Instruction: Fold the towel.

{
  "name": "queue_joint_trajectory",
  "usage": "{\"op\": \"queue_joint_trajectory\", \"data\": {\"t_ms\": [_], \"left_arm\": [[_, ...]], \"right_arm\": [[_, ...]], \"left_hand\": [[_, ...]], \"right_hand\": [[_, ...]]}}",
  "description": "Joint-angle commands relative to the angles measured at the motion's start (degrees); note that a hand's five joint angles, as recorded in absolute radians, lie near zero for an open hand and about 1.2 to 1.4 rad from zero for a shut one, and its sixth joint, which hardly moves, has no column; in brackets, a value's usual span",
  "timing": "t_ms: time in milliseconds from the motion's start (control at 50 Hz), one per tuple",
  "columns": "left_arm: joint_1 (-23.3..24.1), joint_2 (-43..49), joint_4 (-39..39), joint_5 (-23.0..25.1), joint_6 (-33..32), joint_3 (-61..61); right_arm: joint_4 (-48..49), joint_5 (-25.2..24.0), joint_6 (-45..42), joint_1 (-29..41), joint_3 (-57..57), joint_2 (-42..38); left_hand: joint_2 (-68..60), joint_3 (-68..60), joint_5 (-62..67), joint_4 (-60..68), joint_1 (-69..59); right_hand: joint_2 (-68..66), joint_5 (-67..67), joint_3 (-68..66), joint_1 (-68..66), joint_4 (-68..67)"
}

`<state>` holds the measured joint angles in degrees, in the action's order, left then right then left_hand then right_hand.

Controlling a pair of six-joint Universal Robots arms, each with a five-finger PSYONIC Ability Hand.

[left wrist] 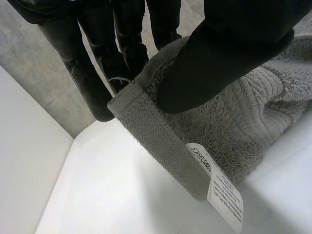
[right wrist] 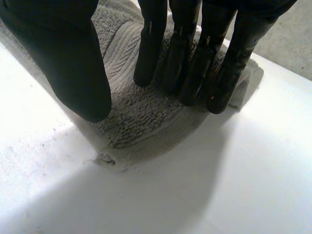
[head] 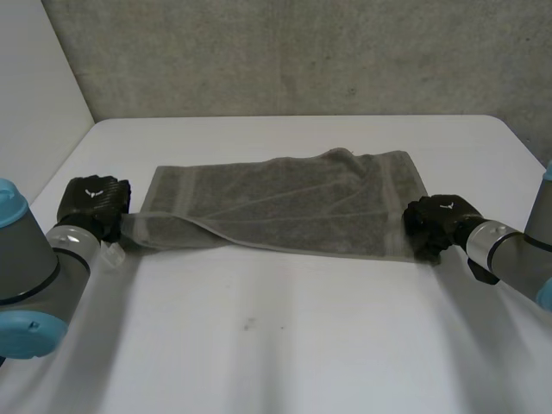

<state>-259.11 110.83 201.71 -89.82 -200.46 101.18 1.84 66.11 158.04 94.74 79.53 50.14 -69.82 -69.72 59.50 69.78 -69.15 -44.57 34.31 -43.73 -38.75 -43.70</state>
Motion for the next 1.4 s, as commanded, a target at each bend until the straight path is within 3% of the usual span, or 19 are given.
{"op": "queue_joint_trajectory", "data": {"t_ms": [20,240,320,540,780,880,1000,1040,1200,1400], "left_arm": [[0.0,0.0,0.0,0.0,0.0,0.0],[-0.1,0.1,0.1,0.0,0.0,0.0],[-0.1,0.1,0.1,0.0,0.0,0.0],[-0.1,0.0,0.1,0.0,0.0,0.0],[-0.1,0.0,0.1,0.1,0.0,0.0],[0.4,-0.5,-0.6,0.1,-0.2,0.2],[2.6,-3.9,-4.5,0.1,-1.2,0.6],[2.7,-5.7,-6.6,0.2,-1.6,1.3],[2.9,-13.5,-15.5,0.3,-8.0,6.0],[1.9,-24.3,-24.5,0.4,-18.2,14.8]], "right_arm": [[0.1,0.3,-0.1,0.0,-0.8,-2.2],[0.1,0.5,-0.1,0.0,-1.3,-3.1],[0.2,0.4,0.0,0.0,-1.8,-3.0],[0.5,0.3,1.2,0.2,-3.1,-3.4],[0.2,0.3,1.2,0.2,-3.2,-3.2],[-1.4,0.6,0.0,0.2,-2.6,0.9],[-14.8,0.2,-6.7,-0.2,-2.3,9.7],[-21.8,0.3,-13.1,-0.4,-1.6,14.3],[-36.6,0.7,-28.3,-2.9,1.5,19.2],[-45.4,2.2,-39.7,-8.3,11.5,25.4]], "left_hand": [[-10.2,-10.3,10.5,10.2,-10.9],[-10.2,-10.3,10.5,10.2,-10.9],[-10.2,-10.3,10.5,10.2,-10.9],[-10.2,-10.3,10.5,10.2,-10.9],[-10.2,-10.3,10.5,10.2,-10.9],[-10.2,-10.3,10.5,10.2,-10.9],[-10.2,-10.3,10.5,10.2,-10.9],[-10.2,-10.3,10.5,10.2,-10.9],[-10.2,-10.3,10.5,10.2,-10.9],[-10.2,-10.3,10.5,10.2,-10.9]], "right_hand": [[-4.2,4.5,-5.0,-10.0,-5.1],[-6.6,6.8,-7.4,-12.4,-7.4],[-18.3,18.5,-19.1,-24.1,-19.2],[-35.4,35.7,-36.2,-41.2,-36.3],[-35.4,35.7,-36.3,-41.2,-36.3],[-35.4,35.7,-36.3,-41.2,-36.3],[-35.4,35.7,-36.3,-41.2,-36.3],[-35.4,35.7,-36.3,-41.2,-36.3],[-35.4,35.7,-36.3,-41.2,-36.3],[-35.4,35.7,-36.3,-41.2,-36.3]]}}
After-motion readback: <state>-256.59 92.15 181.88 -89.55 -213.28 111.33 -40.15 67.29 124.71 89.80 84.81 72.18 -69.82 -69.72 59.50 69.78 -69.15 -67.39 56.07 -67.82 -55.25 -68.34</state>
